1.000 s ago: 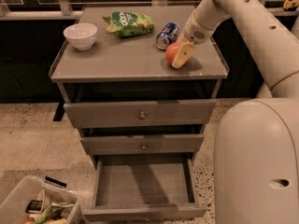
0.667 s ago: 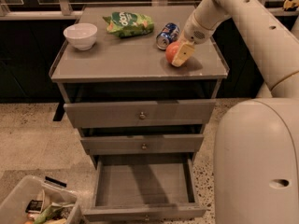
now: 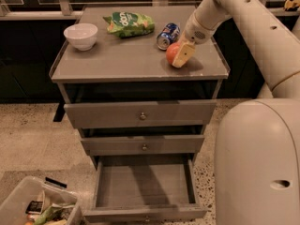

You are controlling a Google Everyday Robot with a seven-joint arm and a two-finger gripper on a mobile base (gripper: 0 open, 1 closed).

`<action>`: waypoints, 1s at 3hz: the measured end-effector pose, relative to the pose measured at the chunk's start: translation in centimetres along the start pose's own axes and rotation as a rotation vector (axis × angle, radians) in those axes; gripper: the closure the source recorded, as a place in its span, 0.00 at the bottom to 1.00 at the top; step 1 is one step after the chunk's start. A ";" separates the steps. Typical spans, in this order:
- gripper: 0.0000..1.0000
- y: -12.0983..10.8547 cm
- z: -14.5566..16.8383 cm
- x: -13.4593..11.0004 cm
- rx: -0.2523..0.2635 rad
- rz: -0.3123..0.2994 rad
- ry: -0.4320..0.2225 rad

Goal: Place apple into bottom drawer

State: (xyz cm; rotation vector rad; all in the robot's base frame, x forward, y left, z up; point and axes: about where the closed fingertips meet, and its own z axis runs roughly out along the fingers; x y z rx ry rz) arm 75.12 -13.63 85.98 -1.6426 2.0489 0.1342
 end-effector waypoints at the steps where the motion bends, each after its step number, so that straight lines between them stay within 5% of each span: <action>1: 1.00 0.0 0.0 0.0 0.000 0.000 0.000; 3: 1.00 1.2 0.0 0.8 -0.012 -0.037 0.023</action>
Offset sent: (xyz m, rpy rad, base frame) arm -0.0051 0.0024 0.0051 -0.0165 -0.0006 0.0337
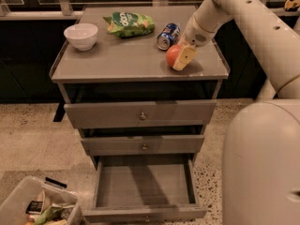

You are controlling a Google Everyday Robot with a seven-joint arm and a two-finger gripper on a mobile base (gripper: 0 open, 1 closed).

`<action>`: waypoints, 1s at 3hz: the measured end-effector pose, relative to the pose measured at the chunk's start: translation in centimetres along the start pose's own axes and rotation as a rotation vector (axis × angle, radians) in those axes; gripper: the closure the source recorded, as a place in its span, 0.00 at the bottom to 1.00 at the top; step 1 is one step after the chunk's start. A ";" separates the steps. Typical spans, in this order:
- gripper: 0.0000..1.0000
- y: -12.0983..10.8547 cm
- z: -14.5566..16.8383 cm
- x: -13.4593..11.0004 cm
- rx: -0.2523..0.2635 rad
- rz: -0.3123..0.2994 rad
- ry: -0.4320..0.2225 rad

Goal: Place apple into bottom drawer

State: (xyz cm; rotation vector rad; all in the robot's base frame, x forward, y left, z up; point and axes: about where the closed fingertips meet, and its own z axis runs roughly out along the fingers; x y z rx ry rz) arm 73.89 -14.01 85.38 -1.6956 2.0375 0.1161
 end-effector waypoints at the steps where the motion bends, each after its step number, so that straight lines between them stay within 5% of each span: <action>1: 1.00 3.0 -4.5 2.0 0.060 -0.062 -0.007; 2: 1.00 7.8 -10.6 2.5 0.146 -0.108 -0.048; 3: 1.00 14.2 -13.1 3.6 0.155 -0.110 -0.078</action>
Offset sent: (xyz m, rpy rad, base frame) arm -0.2808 -0.1036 -0.0675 -0.0967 0.0599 0.0650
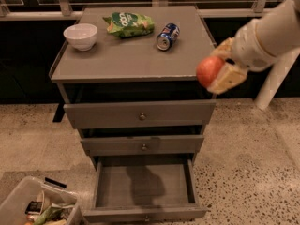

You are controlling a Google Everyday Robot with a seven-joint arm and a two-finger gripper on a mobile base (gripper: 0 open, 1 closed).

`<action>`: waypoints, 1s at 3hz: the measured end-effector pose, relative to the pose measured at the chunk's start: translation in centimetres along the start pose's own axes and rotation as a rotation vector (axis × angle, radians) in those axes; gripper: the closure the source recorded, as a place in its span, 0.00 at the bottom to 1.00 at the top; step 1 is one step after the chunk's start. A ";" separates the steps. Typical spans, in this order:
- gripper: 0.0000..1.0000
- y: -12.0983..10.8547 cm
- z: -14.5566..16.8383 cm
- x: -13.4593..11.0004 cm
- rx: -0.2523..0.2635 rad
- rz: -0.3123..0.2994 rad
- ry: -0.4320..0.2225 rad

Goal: Place apple into bottom drawer

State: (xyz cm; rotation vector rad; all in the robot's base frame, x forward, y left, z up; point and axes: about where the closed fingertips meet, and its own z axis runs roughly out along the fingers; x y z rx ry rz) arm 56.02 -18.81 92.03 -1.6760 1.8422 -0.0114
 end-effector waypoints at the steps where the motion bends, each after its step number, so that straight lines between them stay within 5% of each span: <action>1: 1.00 3.7 0.1 4.2 -0.042 0.063 0.046; 2: 1.00 3.7 0.1 4.2 -0.042 0.063 0.046; 3: 1.00 6.1 0.1 5.2 -0.071 0.053 0.016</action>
Offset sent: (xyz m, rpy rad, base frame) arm -0.0314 -0.0299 -0.0340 -0.0130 0.0699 -0.0491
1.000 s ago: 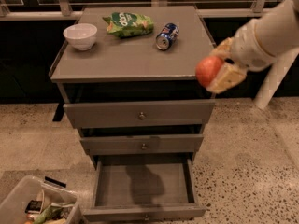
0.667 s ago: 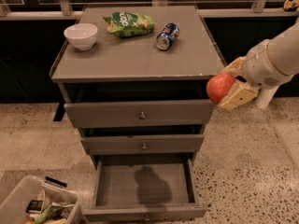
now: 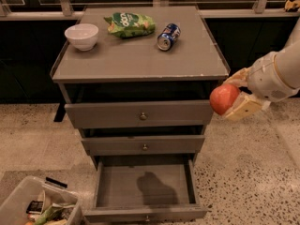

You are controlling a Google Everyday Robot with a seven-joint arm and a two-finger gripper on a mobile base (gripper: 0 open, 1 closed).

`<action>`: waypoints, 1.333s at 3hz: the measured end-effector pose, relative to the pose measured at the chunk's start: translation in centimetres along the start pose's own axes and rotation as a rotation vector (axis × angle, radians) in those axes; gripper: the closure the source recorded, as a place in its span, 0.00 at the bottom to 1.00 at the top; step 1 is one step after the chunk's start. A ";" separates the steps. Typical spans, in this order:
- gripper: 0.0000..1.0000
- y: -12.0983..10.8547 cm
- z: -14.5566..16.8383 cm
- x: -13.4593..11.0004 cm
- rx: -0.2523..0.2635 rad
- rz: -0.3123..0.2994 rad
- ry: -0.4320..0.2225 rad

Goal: Place apple into bottom drawer

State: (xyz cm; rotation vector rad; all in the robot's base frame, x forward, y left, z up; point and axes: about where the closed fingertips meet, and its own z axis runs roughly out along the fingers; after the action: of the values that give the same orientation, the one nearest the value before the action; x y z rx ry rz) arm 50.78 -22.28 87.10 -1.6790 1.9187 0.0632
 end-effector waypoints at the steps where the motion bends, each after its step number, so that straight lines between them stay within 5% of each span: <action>1: 1.00 5.0 0.6 1.7 -0.035 -0.032 -0.037; 3: 1.00 16.8 12.9 5.7 -0.246 0.022 -0.104; 4: 1.00 17.2 14.8 6.2 -0.231 0.057 -0.111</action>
Offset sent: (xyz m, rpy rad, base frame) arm -0.1462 0.0322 -0.2217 0.1246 0.2613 0.1807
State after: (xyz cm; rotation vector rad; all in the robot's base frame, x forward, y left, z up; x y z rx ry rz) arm 40.46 -18.36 66.37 -1.7265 1.9346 0.4062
